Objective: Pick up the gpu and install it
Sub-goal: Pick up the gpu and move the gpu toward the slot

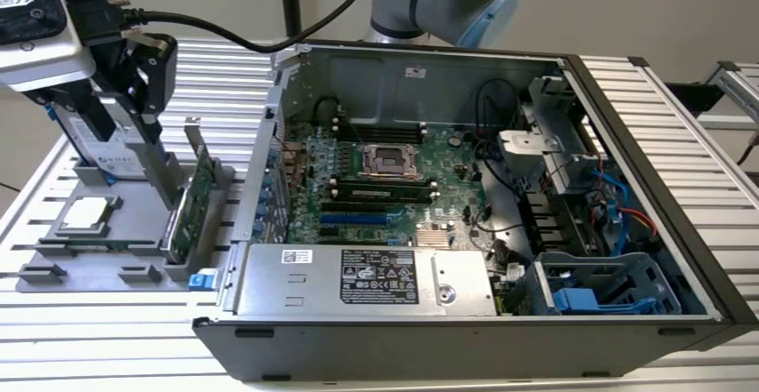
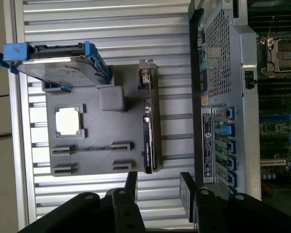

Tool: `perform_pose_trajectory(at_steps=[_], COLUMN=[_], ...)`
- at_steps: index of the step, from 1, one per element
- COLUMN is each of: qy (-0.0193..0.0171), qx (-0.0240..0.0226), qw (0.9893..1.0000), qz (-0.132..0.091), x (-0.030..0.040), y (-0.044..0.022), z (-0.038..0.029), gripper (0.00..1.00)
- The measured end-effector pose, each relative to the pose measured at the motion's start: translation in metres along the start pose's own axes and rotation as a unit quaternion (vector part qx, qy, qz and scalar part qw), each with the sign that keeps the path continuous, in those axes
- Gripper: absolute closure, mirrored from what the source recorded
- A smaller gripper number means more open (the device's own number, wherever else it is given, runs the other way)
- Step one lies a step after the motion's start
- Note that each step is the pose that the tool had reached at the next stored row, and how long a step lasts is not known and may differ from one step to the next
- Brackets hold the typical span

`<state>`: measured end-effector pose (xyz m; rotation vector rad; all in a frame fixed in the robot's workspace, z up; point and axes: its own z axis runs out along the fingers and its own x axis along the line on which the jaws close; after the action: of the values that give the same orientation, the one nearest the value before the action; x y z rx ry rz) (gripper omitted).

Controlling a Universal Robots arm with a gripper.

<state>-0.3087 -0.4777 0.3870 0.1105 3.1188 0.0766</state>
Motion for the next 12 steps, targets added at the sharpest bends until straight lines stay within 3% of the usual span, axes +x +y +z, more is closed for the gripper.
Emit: perform_pose_trajectory(at_steps=[12], qy=[-0.0001], qx=[-0.0001], qw=[1.0], qz=[-0.002], x=[0.0002], y=[-0.0004], z=[0.0081], gripper=[0.0])
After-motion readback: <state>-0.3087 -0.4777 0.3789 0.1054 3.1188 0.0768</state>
